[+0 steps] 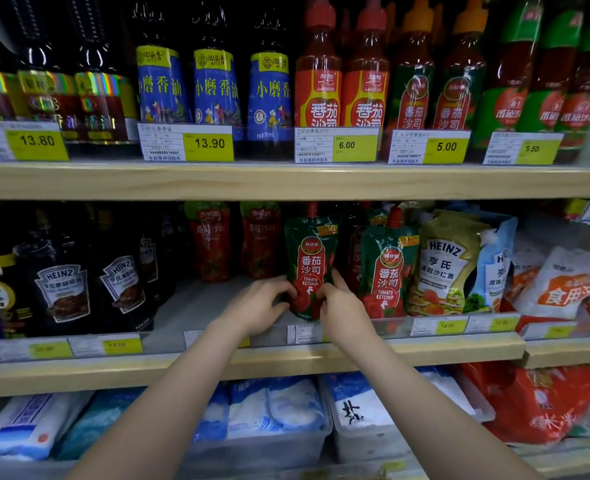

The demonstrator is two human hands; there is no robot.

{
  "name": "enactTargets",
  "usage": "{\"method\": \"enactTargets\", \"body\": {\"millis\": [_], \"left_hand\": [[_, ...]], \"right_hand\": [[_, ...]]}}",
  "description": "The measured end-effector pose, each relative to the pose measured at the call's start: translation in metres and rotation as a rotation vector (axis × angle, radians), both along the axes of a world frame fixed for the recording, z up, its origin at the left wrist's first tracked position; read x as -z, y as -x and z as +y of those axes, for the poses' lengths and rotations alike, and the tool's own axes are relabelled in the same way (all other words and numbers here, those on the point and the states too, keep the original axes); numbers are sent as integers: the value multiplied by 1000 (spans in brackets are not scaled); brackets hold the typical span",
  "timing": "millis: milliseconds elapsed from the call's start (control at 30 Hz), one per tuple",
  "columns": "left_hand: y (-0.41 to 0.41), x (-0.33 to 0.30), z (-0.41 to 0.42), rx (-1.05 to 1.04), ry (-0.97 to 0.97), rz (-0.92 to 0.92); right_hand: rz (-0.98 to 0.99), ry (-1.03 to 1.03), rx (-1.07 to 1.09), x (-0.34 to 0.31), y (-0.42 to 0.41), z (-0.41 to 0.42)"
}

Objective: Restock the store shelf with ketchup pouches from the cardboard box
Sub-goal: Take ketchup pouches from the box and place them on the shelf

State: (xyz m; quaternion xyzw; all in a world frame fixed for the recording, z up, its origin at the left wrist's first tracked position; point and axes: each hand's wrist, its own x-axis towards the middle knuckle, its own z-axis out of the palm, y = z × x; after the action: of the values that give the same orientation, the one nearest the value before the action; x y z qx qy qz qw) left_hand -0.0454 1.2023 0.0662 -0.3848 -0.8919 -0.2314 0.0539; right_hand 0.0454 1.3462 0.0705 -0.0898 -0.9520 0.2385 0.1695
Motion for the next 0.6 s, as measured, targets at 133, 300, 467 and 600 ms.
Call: {"method": "enactTargets", "body": {"millis": [133, 300, 467, 600], "left_hand": [[24, 1, 4, 48, 156, -6], [38, 2, 15, 13, 278, 34], [44, 3, 22, -1, 272, 40], [45, 7, 20, 5, 234, 16]], "right_hand": [[-67, 45, 54, -6, 27, 1], [-92, 58, 104, -2, 47, 1], [-76, 28, 128, 4, 54, 3], [-87, 24, 139, 5, 54, 2]]}}
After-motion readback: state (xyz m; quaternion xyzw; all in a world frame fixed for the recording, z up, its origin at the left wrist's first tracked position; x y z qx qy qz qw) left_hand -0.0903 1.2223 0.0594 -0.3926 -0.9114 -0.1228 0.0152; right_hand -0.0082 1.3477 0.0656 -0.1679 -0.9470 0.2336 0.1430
